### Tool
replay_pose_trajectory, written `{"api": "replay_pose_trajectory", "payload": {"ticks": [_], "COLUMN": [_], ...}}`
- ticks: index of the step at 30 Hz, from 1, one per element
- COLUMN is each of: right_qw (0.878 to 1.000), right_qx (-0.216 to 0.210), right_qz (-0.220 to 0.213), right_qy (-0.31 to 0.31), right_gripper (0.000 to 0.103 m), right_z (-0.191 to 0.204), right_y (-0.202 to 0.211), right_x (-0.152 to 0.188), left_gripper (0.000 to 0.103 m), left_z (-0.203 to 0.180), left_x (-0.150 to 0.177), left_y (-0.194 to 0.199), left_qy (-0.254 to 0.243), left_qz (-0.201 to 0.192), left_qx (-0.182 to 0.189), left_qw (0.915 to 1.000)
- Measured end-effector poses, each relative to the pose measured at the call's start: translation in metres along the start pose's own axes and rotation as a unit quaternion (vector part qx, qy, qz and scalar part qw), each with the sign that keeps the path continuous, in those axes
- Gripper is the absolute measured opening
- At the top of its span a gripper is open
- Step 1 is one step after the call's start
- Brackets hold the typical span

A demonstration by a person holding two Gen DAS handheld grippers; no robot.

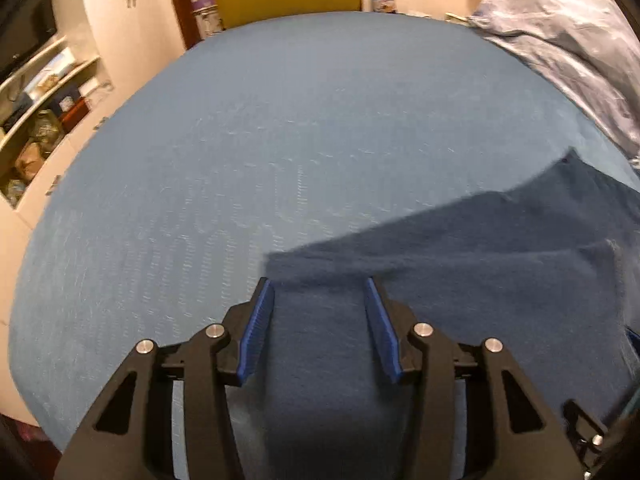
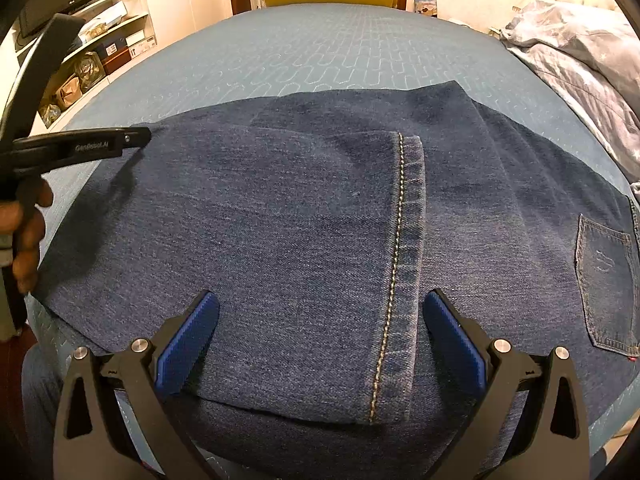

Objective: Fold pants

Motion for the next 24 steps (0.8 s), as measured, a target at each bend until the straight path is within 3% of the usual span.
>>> {"api": "replay_pose_trajectory", "payload": {"ticks": [5, 7, 10, 12, 14, 16, 20, 22, 24], "right_qw": [1.000, 0.999, 0.996, 0.995, 0.994, 0.994, 0.996, 0.996, 0.997], "right_qx": [0.015, 0.037, 0.037, 0.025, 0.023, 0.022, 0.047, 0.061, 0.051], "right_qz": [-0.001, -0.034, -0.078, -0.091, -0.090, -0.089, -0.046, -0.012, -0.011], "right_qy": [0.004, 0.007, 0.021, 0.035, 0.049, 0.058, 0.064, 0.062, 0.065], "right_gripper": [0.098, 0.098, 0.096, 0.087, 0.070, 0.059, 0.037, 0.030, 0.030], "right_z": [-0.004, -0.008, -0.007, -0.001, 0.004, 0.005, -0.002, -0.009, -0.012], "right_y": [0.009, 0.028, 0.057, 0.066, 0.063, 0.056, 0.019, -0.002, -0.011], "right_x": [-0.003, -0.007, -0.021, -0.035, -0.050, -0.062, -0.077, -0.077, -0.076], "left_gripper": [0.060, 0.060, 0.059, 0.059, 0.058, 0.058, 0.056, 0.054, 0.046], "left_z": [0.030, 0.041, 0.055, 0.061, 0.063, 0.063, 0.057, 0.053, 0.043], "left_x": [0.016, 0.033, 0.071, 0.097, 0.125, 0.147, 0.179, 0.184, 0.179], "left_y": [0.016, 0.024, 0.035, 0.038, 0.044, 0.046, 0.052, 0.053, 0.054], "left_qy": [0.060, 0.079, 0.105, 0.121, 0.129, 0.143, 0.138, 0.141, 0.136], "left_qz": [-0.021, -0.027, -0.033, -0.028, -0.026, -0.023, -0.027, -0.029, -0.031], "left_qx": [0.032, 0.042, 0.062, 0.081, 0.090, 0.107, 0.116, 0.115, 0.115], "left_qw": [0.9975, 0.9956, 0.9920, 0.9890, 0.9872, 0.9836, 0.9833, 0.9829, 0.9836]}}
Point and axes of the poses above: each gripper's, at about its wrist camera, not at the fingertips, and y roughly against the way its jaws point, z to its left, x to its underside, the point moved 5 cm from there along -y, roughly the way its jaws point, and after that the axes turned 13 degrees about z, right-handed, at the moved point
